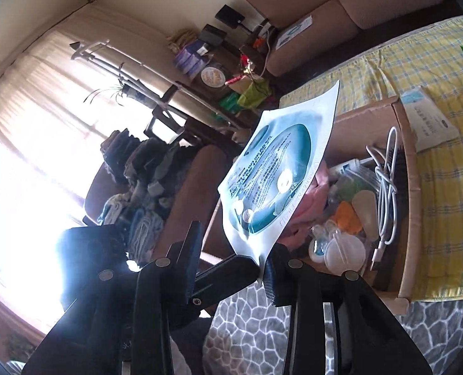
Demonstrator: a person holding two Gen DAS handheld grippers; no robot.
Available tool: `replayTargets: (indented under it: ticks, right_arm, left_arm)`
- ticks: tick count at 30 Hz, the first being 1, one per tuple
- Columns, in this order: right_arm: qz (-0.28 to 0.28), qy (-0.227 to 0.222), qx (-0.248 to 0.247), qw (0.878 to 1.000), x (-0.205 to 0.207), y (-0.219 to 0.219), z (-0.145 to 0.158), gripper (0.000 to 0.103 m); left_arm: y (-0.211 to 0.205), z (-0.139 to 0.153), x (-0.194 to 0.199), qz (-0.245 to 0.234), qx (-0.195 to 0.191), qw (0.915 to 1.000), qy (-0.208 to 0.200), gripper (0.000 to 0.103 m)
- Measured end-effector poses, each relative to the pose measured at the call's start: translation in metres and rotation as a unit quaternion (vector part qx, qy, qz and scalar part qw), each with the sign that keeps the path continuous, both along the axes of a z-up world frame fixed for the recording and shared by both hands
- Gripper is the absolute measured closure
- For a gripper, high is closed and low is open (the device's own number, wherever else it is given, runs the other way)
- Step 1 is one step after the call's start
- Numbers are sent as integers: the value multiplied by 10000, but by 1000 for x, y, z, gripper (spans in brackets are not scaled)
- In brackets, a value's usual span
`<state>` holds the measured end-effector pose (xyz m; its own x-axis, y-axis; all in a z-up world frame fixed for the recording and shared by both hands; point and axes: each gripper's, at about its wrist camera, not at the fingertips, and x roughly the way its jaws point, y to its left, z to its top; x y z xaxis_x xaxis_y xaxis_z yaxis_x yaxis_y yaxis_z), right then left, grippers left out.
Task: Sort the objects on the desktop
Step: 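Lift the face-mask packet, carry it over the box and open the left tool, then move the left tool to the white wipes packet and grasp it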
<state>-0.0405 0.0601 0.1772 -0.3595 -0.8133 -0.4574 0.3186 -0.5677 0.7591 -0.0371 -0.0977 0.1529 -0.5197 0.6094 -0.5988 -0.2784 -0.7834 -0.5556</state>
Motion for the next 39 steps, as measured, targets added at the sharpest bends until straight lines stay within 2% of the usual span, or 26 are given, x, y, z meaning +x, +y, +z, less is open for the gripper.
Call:
replayTargets:
  ticks: [1, 3, 5, 7, 8, 9, 10, 12, 15, 17, 18, 20, 21, 23, 28, 32, 34, 36, 37, 39]
  right_arm:
    - [-9, -97, 112, 9999, -5, -8, -8, 67]
    - [-19, -275, 355, 9990, -13, -19, -24, 67]
    - [-60, -434, 797, 9959, -21, -26, -36, 67]
    - [-114, -440, 1449, 9884, -24, -29, -38, 64]
    - [-131, -357, 1810, 9828, -23, -28, -36, 64]
    - [-127, -259, 2055, 9782, -22, -27, -32, 58]
    - [-144, -182, 2198, 9753, -19, -21, -30, 49]
    - [-216, -51, 2240, 9743, -12, -11, -17, 45]
    - [-334, 160, 2114, 9767, -2, 10, 1, 42]
    - [-407, 284, 2042, 9777, 4, 24, 12, 35]
    - [-453, 336, 2031, 9775, 5, 29, 17, 31]
    - [-553, 444, 2032, 9766, 12, 47, 27, 30]
    - [-613, 464, 2038, 9760, 14, 58, 31, 28]
    - [-769, 434, 2043, 9749, 15, 80, 32, 22]
    - [-1166, 211, 1846, 9756, 11, 148, 23, 22]
    - [-1334, 41, 1587, 9783, 1, 188, 2, 22]
    - [-1357, -99, 1302, 9821, -5, 204, -14, 22]
    - [-1357, -291, 847, 9867, -17, 217, -32, 22]
    - [-1359, -374, 623, 9881, -24, 223, -41, 22]
    - [-1350, -517, 300, 9890, -42, 228, -56, 20]
  left_arm:
    - [-4, -8, -7, -28, -113, 9999, -121, 88]
    - [-9, -21, -17, -61, -437, 9985, -314, 88]
    - [-16, -28, -21, -33, -805, 9954, -520, 86]
    - [-33, -24, -16, 104, -760, 9961, -446, 84]
    - [-39, -20, -11, 191, -795, 9959, -377, 80]
    - [-46, -15, -9, 257, -798, 9960, -293, 78]
    - [-52, -9, -8, 308, -794, 9961, -217, 74]
    - [-55, 1, -10, 370, -839, 9957, -123, 68]
    - [-47, 16, -12, 334, -744, 9967, -29, 49]
    - [-35, 23, -14, 250, -612, 9978, 36, 20]
    - [-27, 26, -14, 185, -585, 9981, 67, 15]
    - [-5, 33, -15, -28, -630, 9979, 114, 3]
    - [7, 35, -15, -149, -699, 9974, 131, 0]
    - [30, 38, -19, -333, -857, 9956, 176, 0]
    - [82, 45, -44, -702, -1384, 9873, 333, 0]
    - [124, 44, -82, -1044, -2054, 9722, 410, 0]
    - [149, 41, -108, -1253, -2587, 9570, 388, 1]
    - [167, 35, -139, -1390, -2912, 9461, 267, 7]
    - [172, 33, -157, -1405, -3032, 9423, 197, 13]
    - [180, 29, -189, -1437, -3149, 9382, 63, 16]
